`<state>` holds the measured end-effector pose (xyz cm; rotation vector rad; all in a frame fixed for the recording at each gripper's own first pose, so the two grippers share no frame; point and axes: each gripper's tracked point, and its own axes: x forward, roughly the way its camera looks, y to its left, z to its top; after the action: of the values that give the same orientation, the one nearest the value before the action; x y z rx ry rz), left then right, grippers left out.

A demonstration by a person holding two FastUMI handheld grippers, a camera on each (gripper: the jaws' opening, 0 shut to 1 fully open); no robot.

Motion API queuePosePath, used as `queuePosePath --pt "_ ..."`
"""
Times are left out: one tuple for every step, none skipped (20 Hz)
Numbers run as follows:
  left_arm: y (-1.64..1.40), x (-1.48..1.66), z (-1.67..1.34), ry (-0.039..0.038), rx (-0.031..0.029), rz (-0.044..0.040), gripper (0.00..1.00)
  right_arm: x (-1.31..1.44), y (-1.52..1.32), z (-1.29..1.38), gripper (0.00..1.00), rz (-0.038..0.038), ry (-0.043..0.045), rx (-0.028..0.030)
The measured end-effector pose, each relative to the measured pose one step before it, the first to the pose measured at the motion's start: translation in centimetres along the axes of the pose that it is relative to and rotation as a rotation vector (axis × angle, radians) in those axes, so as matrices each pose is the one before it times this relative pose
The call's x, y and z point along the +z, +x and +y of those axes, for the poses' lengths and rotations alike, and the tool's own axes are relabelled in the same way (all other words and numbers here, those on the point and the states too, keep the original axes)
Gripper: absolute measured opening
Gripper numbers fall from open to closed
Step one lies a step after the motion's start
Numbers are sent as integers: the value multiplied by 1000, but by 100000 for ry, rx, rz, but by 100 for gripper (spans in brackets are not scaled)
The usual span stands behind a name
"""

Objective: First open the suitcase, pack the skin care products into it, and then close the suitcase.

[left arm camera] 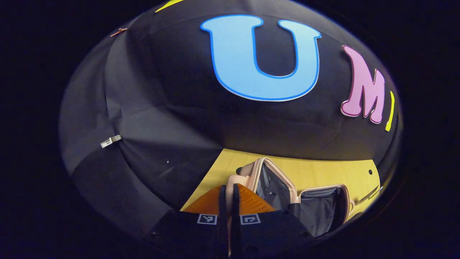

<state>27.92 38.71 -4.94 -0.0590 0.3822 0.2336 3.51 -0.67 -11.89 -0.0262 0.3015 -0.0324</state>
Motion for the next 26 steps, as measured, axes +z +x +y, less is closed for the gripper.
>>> queuePosePath --pt "1973 -1868 1286 -2605 -246 3617 8 309 493 216 96 -614 1239 -1634" --pt "1469 -1129 885 -2547 170 2282 8 137 334 115 97 -785 -235 -1301" --pt "1839 -1290 957 -3081 503 2408 9 -82 576 151 96 -582 -1021 -1300" --pt "1317 -1269 563 -2007 63 2053 8 -307 308 10 96 250 -671 -561" --pt "1508 -1354 689 -1445 535 2070 9 -491 459 18 97 873 -387 -367" --pt "1194 -1323 1011 1292 4248 3104 9 -449 298 -100 97 917 -346 -557" --pt "330 -837 656 2671 3211 2487 14 -640 260 -199 97 1350 -605 -838" --pt "325 -252 348 1891 3153 -20 22 -102 131 -498 97 -9 -529 -1101" --pt "-352 1668 371 -50 1571 -6672 24 45 -3 -455 97 -303 -139 -1275" --pt "-749 1782 -290 -857 -398 -6772 33 203 -80 -645 96 -356 1408 -1592" --pt "-1018 1342 85 120 534 -4294 55 309 -120 -353 97 -562 1234 -763" --pt "-1908 1583 -503 788 -353 -5281 77 436 -143 -412 96 -939 529 -795" --pt "-1501 1613 -838 774 -978 -6008 99 406 -101 -449 97 -859 24 -880" --pt "-1982 1957 -1214 1192 -1345 -5921 97 258 -182 -419 96 -690 -170 -735" --pt "-1814 1929 -1455 814 -590 -5999 96 404 -123 -578 96 -659 199 -927" --pt "-2075 1551 -1769 546 -1430 -4900 96 453 -212 -581 96 -970 588 -851" --pt "-2053 1761 -1900 860 -1686 -4976 96 484 -239 -602 96 -851 800 -982" --pt "-2265 1540 -1787 1132 -1934 -3242 96 471 -365 -546 97 -808 845 -841" --pt "-1940 1573 -2099 713 -2110 -3064 96 536 -296 -536 97 -914 771 -761" --pt "-1935 1032 -2433 179 -3055 -2670 96 515 -432 -561 97 -827 1003 -681" --pt "-1576 1015 -3091 -564 -4394 -1751 92 529 -428 -497 97 -742 1047 -538" --pt "-2179 568 -3160 889 -6333 -1085 96 437 -436 -463 96 -725 1067 -437" --pt "-1266 826 -2623 375 -3239 -2756 96 514 -394 -475 96 -760 842 -479" --pt "-961 445 -2594 -372 -3241 -2413 96 356 -401 -499 96 -873 688 -521" --pt "-741 15 -2706 -1678 -3054 -1043 98 186 -345 -369 96 -375 797 -103" --pt "-1451 -454 -2485 -2501 -3040 546 98 101 -309 -284 96 -66 752 471"
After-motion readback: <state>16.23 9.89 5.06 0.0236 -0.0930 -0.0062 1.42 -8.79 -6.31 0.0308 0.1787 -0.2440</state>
